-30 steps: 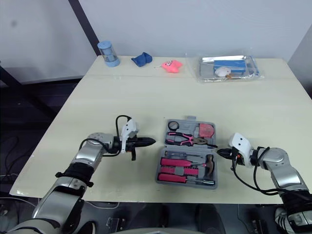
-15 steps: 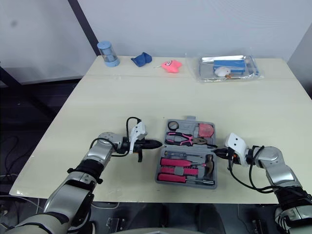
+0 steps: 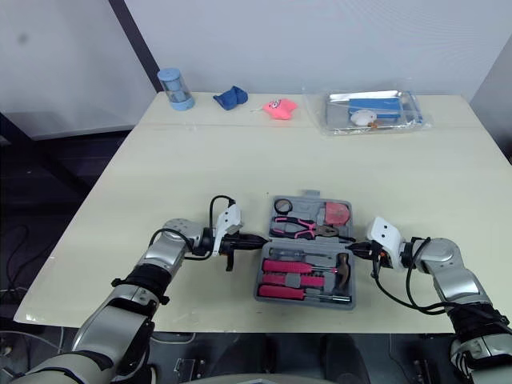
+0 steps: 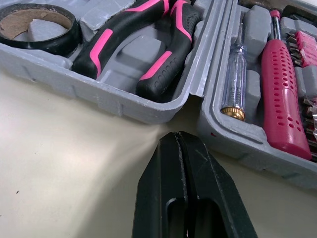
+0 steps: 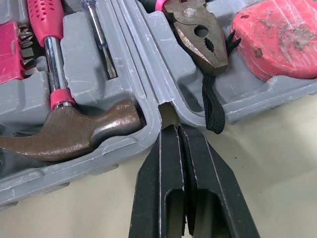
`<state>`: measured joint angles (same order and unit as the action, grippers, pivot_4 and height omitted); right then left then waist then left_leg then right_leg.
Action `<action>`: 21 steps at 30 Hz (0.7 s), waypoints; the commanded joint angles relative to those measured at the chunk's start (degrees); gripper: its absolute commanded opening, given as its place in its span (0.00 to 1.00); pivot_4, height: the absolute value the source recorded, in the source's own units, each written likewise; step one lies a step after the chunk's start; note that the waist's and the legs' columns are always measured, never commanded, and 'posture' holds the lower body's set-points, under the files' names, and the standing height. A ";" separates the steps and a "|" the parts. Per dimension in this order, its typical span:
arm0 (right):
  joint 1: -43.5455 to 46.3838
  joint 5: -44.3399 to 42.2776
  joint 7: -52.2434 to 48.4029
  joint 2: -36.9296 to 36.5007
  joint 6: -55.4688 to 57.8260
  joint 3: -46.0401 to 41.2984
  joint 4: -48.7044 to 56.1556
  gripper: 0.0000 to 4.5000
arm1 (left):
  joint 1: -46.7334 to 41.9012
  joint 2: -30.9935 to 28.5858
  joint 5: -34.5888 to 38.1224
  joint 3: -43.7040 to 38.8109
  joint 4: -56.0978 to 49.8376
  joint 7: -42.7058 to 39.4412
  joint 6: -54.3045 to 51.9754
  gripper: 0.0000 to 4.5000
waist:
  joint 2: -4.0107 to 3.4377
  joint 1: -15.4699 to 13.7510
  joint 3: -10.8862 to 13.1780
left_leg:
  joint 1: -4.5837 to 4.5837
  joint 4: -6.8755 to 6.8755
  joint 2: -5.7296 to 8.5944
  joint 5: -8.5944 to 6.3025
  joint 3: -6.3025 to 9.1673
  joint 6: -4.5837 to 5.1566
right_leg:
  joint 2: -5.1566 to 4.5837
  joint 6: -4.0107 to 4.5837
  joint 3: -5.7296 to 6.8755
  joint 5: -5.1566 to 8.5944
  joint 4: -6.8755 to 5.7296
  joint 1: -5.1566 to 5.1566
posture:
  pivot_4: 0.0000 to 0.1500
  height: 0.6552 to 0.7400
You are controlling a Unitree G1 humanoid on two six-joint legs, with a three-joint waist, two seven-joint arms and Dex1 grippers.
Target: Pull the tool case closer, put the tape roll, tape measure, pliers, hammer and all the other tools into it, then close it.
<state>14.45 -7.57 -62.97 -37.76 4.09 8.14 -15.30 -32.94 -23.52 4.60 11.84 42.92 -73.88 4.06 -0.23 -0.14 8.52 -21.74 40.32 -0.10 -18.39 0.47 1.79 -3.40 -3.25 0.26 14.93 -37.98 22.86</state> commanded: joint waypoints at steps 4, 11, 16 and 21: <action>0.78 -0.30 -0.48 0.65 -1.20 -0.20 0.97 0.01 | 0.62 1.03 -0.12 0.31 -2.47 0.27 -0.42 0.00 | 0.00 0.26 0.00 | 0.00 0.00 -0.01 0.00 0.02 0.00 | 0.00 0.00 0.00 0.00 0.00 0.00 | 1.00 1.00; 0.82 -0.60 -1.10 1.53 -1.32 0.06 1.51 0.01 | 1.73 1.59 0.22 0.95 -5.39 -0.21 -1.93 0.00 | 0.00 0.64 0.00 | -0.01 0.00 -0.02 0.00 0.02 0.00 | 0.00 0.00 0.00 0.00 0.01 0.00 | 1.00 1.00; 0.57 -0.91 -1.76 1.57 -1.24 -0.05 1.79 0.01 | 3.78 1.39 0.77 1.85 -10.66 -1.38 -4.95 0.00 | 0.00 0.73 0.00 | -0.02 -0.01 -0.04 0.00 0.02 0.00 | -0.01 0.00 0.00 0.00 0.02 0.01 | 1.00 1.00; -0.82 -1.84 -3.60 1.03 -0.39 0.04 3.19 0.01 | 7.75 -0.27 0.75 3.74 -18.95 -2.83 -9.25 0.00 | 0.00 0.70 0.00 | -0.02 -0.01 -0.04 0.00 0.02 0.00 | -0.03 0.00 -0.01 0.00 0.02 0.01 | 1.00 1.00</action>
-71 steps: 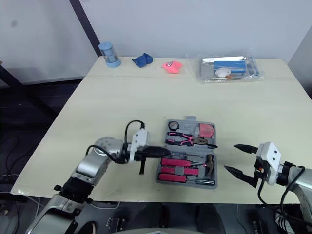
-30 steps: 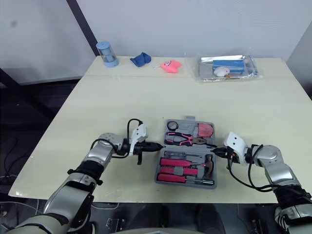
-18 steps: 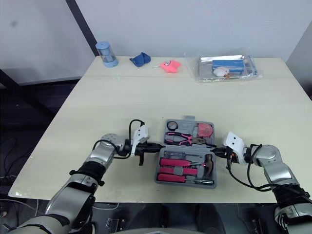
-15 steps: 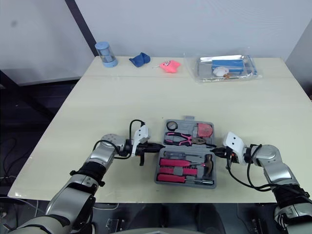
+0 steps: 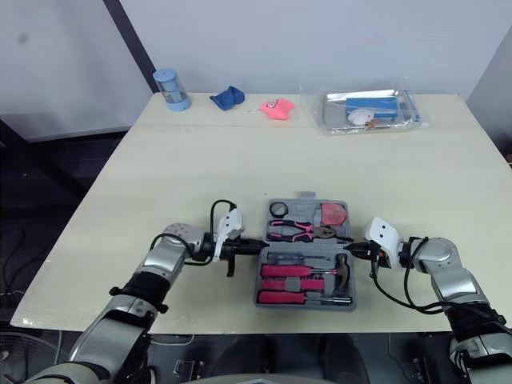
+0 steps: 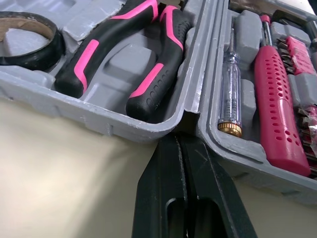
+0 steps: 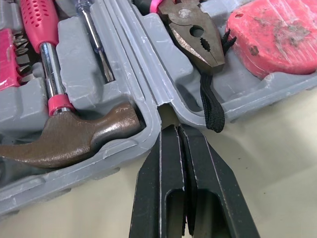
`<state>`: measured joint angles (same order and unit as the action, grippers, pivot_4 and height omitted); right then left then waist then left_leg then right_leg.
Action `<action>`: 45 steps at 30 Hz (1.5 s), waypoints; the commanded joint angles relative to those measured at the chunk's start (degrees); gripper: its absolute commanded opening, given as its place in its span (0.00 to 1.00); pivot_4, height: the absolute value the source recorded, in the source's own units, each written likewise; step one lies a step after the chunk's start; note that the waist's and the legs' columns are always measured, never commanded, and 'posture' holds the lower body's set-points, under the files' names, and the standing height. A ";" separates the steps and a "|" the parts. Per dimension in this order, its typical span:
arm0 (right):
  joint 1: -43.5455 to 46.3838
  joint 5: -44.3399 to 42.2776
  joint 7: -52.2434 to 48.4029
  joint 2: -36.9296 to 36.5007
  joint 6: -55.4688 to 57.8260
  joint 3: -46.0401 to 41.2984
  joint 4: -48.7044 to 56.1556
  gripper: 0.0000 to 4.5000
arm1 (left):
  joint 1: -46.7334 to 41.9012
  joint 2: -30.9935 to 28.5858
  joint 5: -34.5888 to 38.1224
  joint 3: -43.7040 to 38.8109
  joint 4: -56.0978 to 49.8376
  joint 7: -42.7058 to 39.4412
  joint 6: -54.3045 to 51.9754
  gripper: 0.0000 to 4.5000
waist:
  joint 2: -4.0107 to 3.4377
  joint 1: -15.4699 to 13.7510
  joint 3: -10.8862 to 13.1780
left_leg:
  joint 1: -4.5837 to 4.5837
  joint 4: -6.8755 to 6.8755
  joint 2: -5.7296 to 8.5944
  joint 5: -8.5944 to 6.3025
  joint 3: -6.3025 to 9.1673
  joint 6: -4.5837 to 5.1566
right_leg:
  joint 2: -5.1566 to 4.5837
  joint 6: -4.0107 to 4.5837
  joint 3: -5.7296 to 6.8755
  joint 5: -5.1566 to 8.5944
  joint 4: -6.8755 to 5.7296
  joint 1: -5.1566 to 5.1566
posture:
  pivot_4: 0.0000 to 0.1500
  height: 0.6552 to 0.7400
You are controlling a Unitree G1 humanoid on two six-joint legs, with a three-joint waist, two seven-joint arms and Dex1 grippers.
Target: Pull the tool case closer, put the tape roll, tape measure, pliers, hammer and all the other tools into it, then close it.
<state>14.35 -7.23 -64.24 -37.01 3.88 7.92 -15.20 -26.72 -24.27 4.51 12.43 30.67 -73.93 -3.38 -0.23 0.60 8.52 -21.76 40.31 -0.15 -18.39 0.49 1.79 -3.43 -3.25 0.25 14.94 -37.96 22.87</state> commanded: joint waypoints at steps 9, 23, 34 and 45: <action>-3.76 -3.76 -5.14 -0.63 3.17 0.88 7.43 0.01 | 6.78 -2.13 1.11 4.70 -15.74 -2.22 -6.42 0.00 | 0.00 -0.10 0.00 | 0.01 -0.01 -0.01 -0.03 0.01 0.05 | -0.03 0.00 0.00 0.00 0.00 0.00 | 1.00 1.00; -4.74 -3.89 -5.67 -1.15 5.03 0.40 8.50 0.01 | 4.71 -1.02 0.27 3.57 -11.82 0.94 -4.52 0.00 | 0.00 -0.58 0.00 | 0.02 0.00 0.01 -0.04 0.01 0.07 | -0.04 0.00 0.01 0.00 -0.02 -0.02 | 1.00 1.00; -4.85 -3.29 -5.09 -0.85 4.80 -0.18 8.01 0.01 | 3.12 0.38 -0.07 3.61 -9.30 2.55 -2.90 0.00 | 0.00 -1.25 0.00 | 0.05 0.01 0.02 -0.04 0.01 0.07 | -0.02 0.00 0.01 -0.01 -0.06 -0.04 | 1.00 1.00; -4.08 -2.45 -4.25 -0.30 3.39 -0.29 6.80 0.01 | 6.61 -1.26 0.56 4.96 -13.86 0.70 -4.24 0.00 | 0.00 -1.12 0.00 | 0.05 0.01 0.00 -0.04 0.00 0.06 | -0.02 0.00 0.00 0.00 -0.02 -0.03 | 1.00 1.00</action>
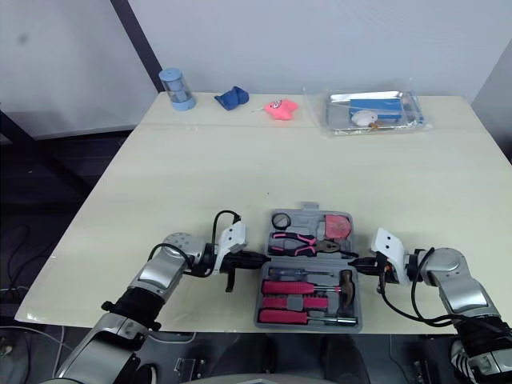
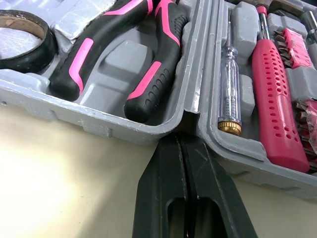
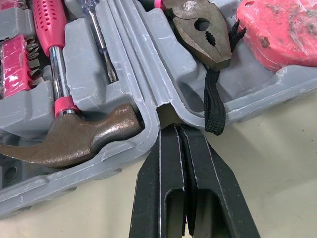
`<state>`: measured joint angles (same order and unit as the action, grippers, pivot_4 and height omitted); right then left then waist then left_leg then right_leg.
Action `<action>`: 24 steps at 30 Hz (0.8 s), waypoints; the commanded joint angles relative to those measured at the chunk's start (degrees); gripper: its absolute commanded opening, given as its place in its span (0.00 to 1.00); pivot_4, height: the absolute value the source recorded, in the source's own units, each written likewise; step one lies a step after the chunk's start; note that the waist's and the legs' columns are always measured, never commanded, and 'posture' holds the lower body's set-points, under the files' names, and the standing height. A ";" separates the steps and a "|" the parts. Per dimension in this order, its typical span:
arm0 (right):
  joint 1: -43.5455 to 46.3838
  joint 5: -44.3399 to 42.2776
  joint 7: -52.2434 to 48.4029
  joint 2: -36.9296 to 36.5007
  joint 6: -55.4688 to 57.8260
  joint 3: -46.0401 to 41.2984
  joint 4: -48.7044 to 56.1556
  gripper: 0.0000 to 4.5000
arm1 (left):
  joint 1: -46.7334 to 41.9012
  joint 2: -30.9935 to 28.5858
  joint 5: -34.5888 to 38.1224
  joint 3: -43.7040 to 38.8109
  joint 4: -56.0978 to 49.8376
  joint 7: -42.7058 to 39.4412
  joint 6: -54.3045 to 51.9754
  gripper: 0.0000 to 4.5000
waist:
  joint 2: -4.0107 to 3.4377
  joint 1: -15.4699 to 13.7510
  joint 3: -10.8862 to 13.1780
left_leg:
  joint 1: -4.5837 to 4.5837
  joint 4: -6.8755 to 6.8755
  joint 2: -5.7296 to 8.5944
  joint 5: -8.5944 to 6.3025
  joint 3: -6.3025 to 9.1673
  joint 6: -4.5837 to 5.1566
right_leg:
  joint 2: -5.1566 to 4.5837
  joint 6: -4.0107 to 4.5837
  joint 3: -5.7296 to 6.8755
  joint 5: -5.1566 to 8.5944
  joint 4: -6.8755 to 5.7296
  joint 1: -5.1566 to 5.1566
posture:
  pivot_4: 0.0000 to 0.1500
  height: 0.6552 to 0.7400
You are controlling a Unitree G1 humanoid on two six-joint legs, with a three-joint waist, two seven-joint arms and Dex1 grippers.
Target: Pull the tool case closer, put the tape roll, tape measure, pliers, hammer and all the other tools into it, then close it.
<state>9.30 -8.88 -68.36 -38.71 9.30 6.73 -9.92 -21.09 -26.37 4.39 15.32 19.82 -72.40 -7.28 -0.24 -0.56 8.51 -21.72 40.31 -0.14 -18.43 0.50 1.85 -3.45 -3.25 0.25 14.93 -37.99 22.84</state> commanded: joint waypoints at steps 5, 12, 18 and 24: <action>1.14 -0.51 -0.24 1.75 -2.45 0.96 1.24 0.01 | 0.75 0.92 0.29 1.83 -1.90 -0.12 0.02 0.00 | 0.00 0.11 0.00 | 0.01 0.00 -0.01 0.00 -0.01 0.00 | 0.00 0.00 0.00 0.00 -0.01 0.00 | 1.00 1.00; 0.69 -0.45 -0.24 1.53 -2.56 0.74 1.40 0.01 | 0.47 0.80 -0.06 1.67 -0.98 0.22 0.65 0.00 | 0.00 0.12 0.00 | 0.01 0.00 -0.01 0.00 -0.01 0.01 | 0.00 0.00 0.00 0.00 -0.01 0.00 | 1.00 1.00; -1.34 -0.92 0.38 -0.91 -2.63 -1.88 2.87 0.01 | -0.26 -1.08 -0.30 -1.36 1.14 2.58 3.83 0.00 | 0.00 -0.16 0.00 | 0.00 0.00 0.00 -0.01 -0.01 0.01 | 0.00 0.00 0.00 0.00 0.00 0.00 | 1.00 1.00; -3.36 -2.54 1.14 -3.63 -3.09 -5.69 3.16 0.01 | 1.14 -4.52 2.00 -3.66 -1.71 1.70 3.93 0.00 | 0.00 -0.04 0.00 | -0.01 0.00 -0.01 -0.01 0.01 0.03 | 0.00 0.00 0.01 0.00 0.00 0.01 | 1.00 1.00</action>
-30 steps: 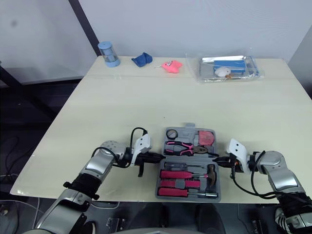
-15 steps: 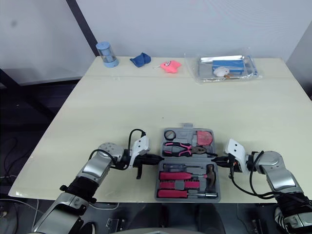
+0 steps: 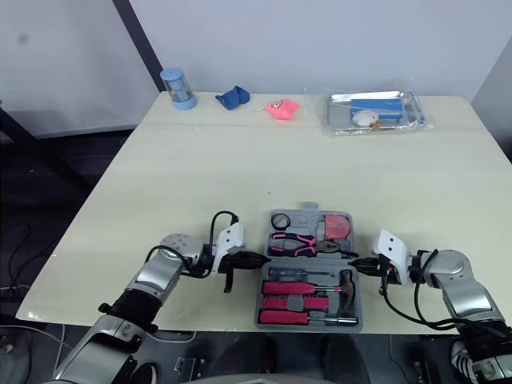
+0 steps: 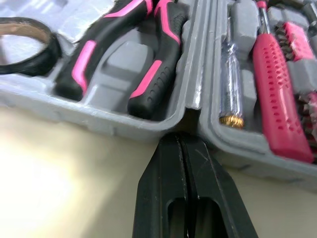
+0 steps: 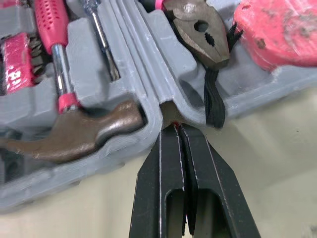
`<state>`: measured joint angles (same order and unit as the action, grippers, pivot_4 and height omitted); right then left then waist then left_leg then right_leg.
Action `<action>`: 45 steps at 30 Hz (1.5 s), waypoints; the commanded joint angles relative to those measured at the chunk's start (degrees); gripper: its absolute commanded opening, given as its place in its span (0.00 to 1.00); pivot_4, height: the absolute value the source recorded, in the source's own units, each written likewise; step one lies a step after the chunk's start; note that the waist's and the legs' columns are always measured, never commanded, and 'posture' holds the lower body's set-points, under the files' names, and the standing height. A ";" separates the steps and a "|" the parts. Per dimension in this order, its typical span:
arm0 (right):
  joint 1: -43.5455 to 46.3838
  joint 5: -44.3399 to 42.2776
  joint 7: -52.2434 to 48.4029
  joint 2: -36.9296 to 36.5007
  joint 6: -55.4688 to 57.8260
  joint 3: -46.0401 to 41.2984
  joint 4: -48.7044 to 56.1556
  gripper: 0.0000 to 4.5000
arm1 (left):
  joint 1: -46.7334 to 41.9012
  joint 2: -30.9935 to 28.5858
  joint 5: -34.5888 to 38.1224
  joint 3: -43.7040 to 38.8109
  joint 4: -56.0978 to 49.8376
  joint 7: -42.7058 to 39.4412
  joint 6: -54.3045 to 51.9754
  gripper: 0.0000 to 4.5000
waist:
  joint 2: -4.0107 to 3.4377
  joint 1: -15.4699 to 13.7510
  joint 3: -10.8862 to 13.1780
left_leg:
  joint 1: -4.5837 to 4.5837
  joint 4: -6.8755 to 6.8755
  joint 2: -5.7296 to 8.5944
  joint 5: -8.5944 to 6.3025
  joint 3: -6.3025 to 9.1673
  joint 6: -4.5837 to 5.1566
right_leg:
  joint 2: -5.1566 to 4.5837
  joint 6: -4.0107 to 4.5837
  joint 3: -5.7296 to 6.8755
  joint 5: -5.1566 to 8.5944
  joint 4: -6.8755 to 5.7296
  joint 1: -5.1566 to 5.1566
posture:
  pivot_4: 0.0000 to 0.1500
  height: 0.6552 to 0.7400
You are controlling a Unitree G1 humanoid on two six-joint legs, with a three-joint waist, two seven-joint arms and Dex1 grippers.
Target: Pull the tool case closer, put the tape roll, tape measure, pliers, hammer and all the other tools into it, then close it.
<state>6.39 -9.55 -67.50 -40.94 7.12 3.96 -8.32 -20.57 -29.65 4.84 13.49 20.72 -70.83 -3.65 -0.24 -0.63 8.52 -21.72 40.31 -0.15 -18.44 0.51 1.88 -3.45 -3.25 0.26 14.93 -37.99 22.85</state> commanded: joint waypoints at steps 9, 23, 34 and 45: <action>5.95 -16.20 6.18 1.78 19.68 -12.32 2.96 0.54 | 9.06 -5.10 12.29 -2.79 -23.99 -5.59 -5.68 0.00 | 0.00 0.26 0.02 | -0.02 -0.01 -0.07 0.00 0.00 -0.01 | -0.15 0.01 -0.06 0.00 0.01 0.01 | 1.00 1.00; 21.60 -16.11 5.87 4.23 38.68 -4.05 -13.95 0.99 | 8.34 -2.07 1.82 11.32 -22.97 -2.14 -4.76 0.00 | -0.04 0.05 0.04 | -0.02 -0.04 0.03 -0.09 -0.04 0.17 | -0.11 0.01 0.01 0.00 0.03 0.02 | 1.00 1.00; 33.81 -12.90 -1.46 11.28 37.42 -1.76 -35.90 0.99 | 7.48 -2.57 -3.73 14.84 -15.39 -0.75 0.26 0.00 | -0.05 1.67 -0.03 | 0.10 -0.07 -0.02 -0.09 -0.10 0.16 | -0.06 0.01 -0.06 0.00 0.01 -0.04 | 1.00 1.00; 36.23 -14.75 -6.07 13.92 34.12 -6.49 -39.12 0.99 | 7.36 -2.89 -4.03 14.83 -13.67 -0.62 1.60 0.00 | -0.09 1.58 -0.03 | 0.08 -0.07 -0.02 -0.09 -0.07 0.15 | -0.11 0.00 -0.04 0.00 0.01 -0.03 | 1.00 1.00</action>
<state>40.86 -22.03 -71.75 -27.24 42.25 -0.48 -48.48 -14.35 -31.73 4.07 26.53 3.94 -72.28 -0.89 -0.33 0.94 8.49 -21.65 40.23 -0.17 -18.53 0.44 2.03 -3.56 -3.24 0.22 14.93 -37.99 22.83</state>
